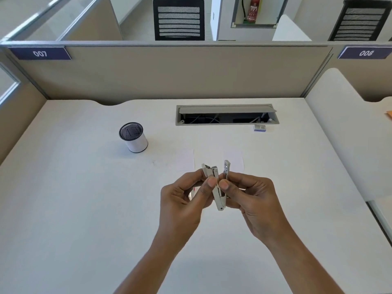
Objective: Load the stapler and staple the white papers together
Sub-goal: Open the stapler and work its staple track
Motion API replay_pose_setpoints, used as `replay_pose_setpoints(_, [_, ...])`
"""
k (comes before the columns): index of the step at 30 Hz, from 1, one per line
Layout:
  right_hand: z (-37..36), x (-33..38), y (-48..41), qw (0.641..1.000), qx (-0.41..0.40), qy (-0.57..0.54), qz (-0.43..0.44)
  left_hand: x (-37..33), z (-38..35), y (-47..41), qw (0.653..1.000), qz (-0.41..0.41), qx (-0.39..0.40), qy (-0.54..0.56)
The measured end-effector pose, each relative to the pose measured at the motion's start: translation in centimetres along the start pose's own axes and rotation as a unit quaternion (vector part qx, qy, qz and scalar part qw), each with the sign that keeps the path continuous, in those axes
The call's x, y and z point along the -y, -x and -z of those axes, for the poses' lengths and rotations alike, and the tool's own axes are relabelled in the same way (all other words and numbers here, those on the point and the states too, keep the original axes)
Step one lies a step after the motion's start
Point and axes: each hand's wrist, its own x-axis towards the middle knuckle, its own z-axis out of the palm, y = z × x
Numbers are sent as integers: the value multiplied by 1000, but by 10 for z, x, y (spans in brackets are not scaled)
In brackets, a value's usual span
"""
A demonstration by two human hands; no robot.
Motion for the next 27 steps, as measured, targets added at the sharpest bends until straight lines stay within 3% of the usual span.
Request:
replay_pose_setpoints(13, [-9,-6,9,998,-28,-61,7,-2,-5,6,1000,-14,-16,12])
replay_pose_setpoints(20, [5,4,7,999,-3,51,-9,-6,3,3,999,37,19,5])
replay_pose_setpoints(27, [10,14,6,997,36,66,-19,-13,6,-1,994,52,66,-64])
